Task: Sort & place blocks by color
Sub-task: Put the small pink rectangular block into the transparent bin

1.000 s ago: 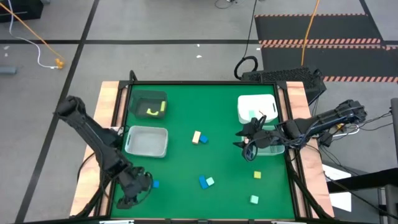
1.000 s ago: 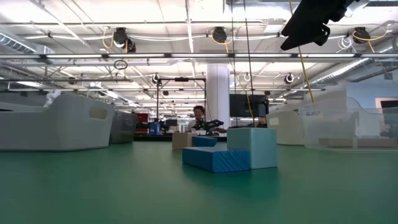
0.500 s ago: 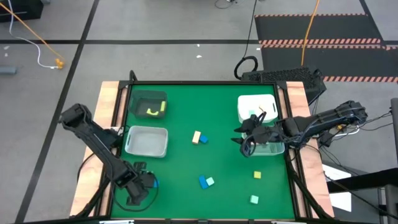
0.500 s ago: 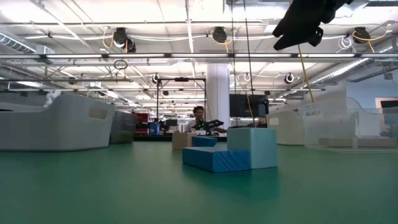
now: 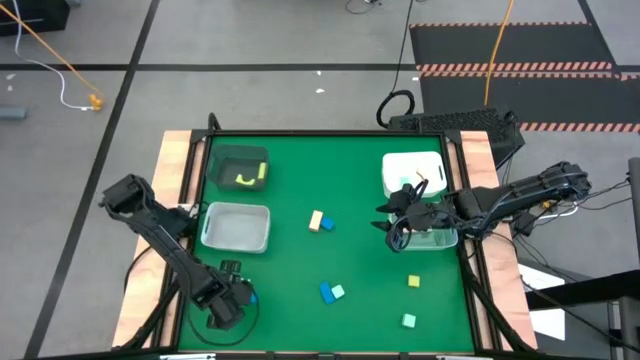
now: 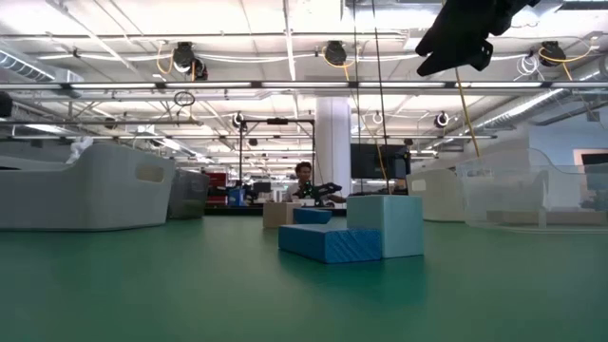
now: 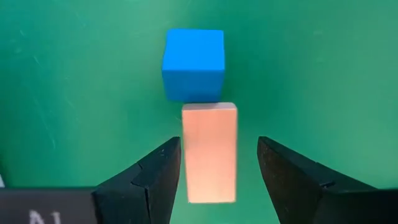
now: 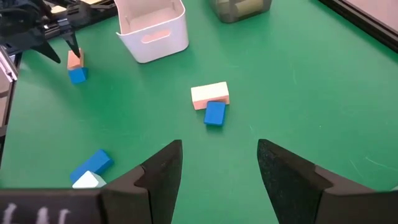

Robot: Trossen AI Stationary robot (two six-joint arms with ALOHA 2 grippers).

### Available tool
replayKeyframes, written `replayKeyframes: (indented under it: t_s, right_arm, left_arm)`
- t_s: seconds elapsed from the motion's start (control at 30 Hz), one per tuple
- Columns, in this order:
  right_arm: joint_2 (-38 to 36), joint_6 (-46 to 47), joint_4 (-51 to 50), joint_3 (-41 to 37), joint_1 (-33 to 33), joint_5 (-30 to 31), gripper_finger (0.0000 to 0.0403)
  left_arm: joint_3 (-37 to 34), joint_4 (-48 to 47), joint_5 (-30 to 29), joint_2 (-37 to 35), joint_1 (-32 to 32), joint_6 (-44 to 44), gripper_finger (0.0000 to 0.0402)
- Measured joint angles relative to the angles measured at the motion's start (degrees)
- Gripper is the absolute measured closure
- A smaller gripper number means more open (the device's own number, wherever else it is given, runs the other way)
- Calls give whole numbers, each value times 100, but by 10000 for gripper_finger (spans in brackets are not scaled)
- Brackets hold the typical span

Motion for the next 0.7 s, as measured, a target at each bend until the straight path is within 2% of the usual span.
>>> replayKeyframes:
  t_s: [0.13,0.47,0.57,0.7]
  right_arm:
    - [0,0,0,0,0,0,202]
    - [0,-20,-4,0,0,-11,202]
    - [0,4,-4,0,0,-13,202]
    - [-1,22,-4,0,0,-13,202]
  left_arm:
    - [-2,1,-155,161,4,87,188]
    - [-2,38,-62,362,18,-102,190]
    - [-2,99,3,362,22,-103,215]
    - [-2,232,156,360,48,-110,275]
